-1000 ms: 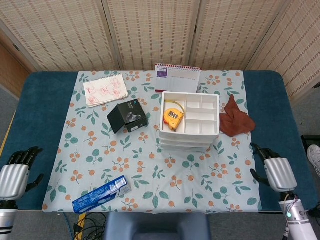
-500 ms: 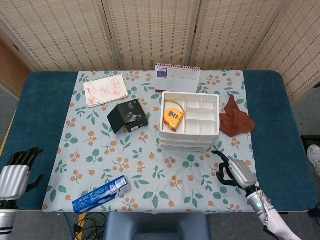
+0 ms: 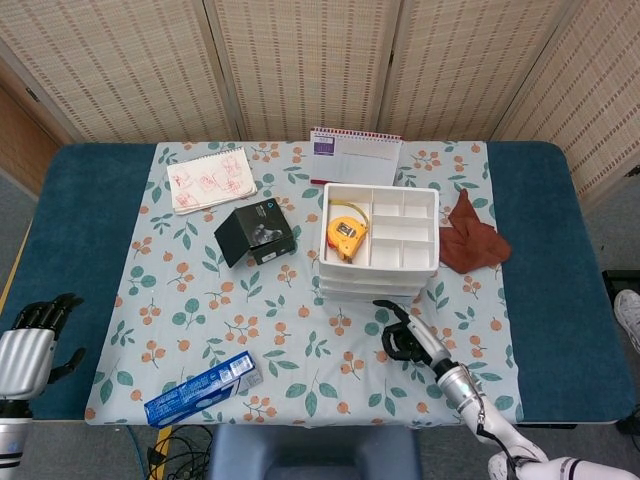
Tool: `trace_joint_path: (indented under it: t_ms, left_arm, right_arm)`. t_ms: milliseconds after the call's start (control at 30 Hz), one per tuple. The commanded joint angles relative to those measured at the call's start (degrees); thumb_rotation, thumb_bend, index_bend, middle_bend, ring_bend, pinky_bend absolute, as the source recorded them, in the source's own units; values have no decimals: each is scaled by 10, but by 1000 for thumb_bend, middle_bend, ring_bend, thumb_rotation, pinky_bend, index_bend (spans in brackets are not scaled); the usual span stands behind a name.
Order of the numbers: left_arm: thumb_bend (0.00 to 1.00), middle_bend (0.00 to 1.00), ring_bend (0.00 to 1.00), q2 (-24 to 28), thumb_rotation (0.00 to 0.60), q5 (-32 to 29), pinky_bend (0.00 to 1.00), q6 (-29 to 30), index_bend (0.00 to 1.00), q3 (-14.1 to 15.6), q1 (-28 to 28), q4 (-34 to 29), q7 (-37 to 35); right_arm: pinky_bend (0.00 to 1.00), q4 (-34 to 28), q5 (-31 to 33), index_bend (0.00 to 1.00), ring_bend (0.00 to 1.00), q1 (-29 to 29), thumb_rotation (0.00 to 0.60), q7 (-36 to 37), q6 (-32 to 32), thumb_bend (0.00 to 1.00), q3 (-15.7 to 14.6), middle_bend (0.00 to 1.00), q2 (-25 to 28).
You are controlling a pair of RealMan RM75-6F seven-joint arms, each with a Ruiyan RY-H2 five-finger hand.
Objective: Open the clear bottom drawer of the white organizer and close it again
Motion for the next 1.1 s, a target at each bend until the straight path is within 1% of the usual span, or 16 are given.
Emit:
trace_joint_path:
  t_ms: [33, 233, 433, 1100]
  left_arm:
    - [244, 191, 213, 0, 600, 0, 179, 0, 198, 0, 0, 0, 0]
    - [244, 190, 213, 1, 600, -2, 179, -1, 198, 0, 0, 1, -1]
    - [244, 191, 213, 1, 600, -5, 179, -3, 198, 0, 0, 2, 0]
    - [244, 190, 213, 4, 600, -14, 179, -12, 198, 0, -3, -4, 7]
  right_arm:
    - [993, 26, -8, 122, 876, 11, 600, 29, 3, 600, 10, 727, -25]
    - [994, 55, -13, 122, 877, 28, 600, 52, -5, 604, 16, 726, -46]
    - [994, 74, -12, 122, 877, 41, 600, 57, -8, 608, 19, 726, -59]
    - [994, 111, -12, 122, 877, 62, 600, 73, -14, 626, 17, 726, -78]
